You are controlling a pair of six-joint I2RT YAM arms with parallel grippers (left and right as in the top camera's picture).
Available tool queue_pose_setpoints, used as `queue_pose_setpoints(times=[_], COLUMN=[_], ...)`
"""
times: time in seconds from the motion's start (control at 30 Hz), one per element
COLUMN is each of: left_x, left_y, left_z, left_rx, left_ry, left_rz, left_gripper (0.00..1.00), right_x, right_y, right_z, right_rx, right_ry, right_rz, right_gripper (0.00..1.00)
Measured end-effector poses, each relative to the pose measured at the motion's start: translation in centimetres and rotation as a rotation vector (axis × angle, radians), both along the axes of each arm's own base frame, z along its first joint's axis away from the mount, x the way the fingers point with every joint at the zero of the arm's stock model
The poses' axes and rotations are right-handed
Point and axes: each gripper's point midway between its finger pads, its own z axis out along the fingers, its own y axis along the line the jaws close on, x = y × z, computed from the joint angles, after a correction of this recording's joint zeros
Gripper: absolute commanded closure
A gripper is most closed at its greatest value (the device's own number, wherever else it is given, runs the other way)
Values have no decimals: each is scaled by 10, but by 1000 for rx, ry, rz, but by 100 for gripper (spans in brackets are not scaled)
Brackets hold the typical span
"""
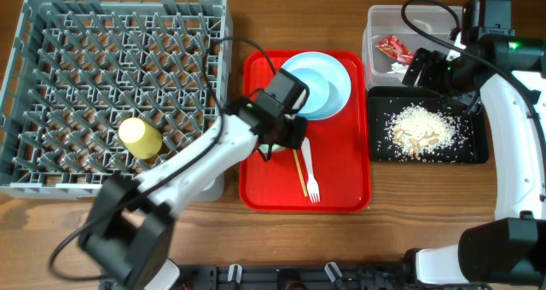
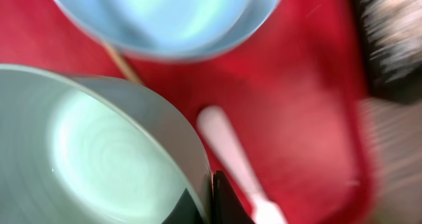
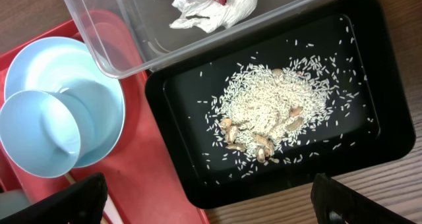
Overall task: Sort waste into correct bins and load items into the dishwasher rack
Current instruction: 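Carry the green bowl with the left gripper and set it in the rack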
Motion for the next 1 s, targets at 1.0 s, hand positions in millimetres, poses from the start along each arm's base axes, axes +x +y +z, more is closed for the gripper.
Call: queue_pose_setpoints(times=[1.0], left_x=[141], left_y=[260], left_z=[87], left_rx=[-955], left_ry=[-70], left_rz=[302], left_gripper=[95], right_x=[-2], right_y=[0], right_z=[-1], right_rx=[1], right_ry=[8], right_rz=[0], right_gripper=[0])
